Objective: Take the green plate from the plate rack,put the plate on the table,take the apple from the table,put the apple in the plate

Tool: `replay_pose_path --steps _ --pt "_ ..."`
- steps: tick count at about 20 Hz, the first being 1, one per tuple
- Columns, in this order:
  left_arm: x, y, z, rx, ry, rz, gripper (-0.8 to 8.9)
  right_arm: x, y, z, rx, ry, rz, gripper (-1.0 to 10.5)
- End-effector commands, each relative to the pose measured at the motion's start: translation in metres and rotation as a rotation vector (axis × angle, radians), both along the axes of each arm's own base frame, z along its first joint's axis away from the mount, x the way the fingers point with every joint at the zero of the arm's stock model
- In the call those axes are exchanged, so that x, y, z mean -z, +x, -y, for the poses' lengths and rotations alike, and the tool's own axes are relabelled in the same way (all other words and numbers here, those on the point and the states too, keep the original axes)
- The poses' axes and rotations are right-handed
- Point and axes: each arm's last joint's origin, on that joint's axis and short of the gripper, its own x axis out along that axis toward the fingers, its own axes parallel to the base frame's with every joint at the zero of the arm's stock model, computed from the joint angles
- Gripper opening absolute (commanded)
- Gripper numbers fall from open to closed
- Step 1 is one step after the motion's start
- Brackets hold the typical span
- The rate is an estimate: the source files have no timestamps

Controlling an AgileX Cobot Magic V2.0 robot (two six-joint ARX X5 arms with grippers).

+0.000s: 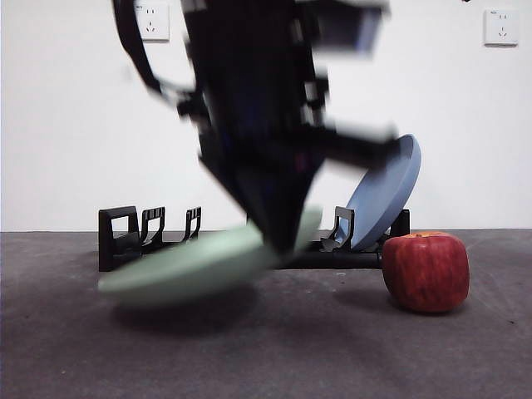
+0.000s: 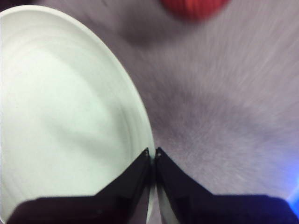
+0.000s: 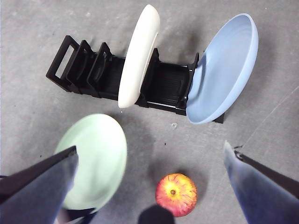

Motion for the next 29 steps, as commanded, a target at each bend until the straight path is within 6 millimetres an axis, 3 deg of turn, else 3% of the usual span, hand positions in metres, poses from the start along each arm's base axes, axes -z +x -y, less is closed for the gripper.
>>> replay_pose_path --steps 1,6,10,14,19,23,26,29 --pt "0.025 0.005 0.007 0.010 0.053 -0.013 -0.08 0.000 0.002 -0.001 0.000 0.000 0.004 5.6" --pt "0.054 0.007 0.016 0.041 0.060 -0.114 -0.08 0.000 0.002 -0.001 0.000 0.000 0.004 5.6" --pt "0.055 0.007 0.016 0.047 0.056 -0.133 0.10 0.000 0.002 -0.001 0.000 0.000 0.004 5.6" --pt "0.054 0.009 0.015 0.039 0.055 -0.135 2.23 0.000 0.002 -0.001 0.000 0.000 0.003 5.6" --pt "0.043 0.008 0.013 0.039 0.032 -0.122 2.25 0.000 0.002 -0.001 0.000 0.000 0.003 5.6" --pt "-0.007 0.000 0.000 0.044 -0.085 -0.059 2.25 0.000 0.002 -0.001 -0.001 -0.002 0.004 5.6" --pt "-0.081 -0.020 -0.029 0.068 -0.282 0.043 2.24 0.001 0.002 0.000 0.013 -0.028 0.011 5.6" --pt "-0.161 -0.048 -0.077 0.153 -0.575 0.104 2.24 0.004 -0.001 0.003 0.029 -0.112 -0.010 5.6"
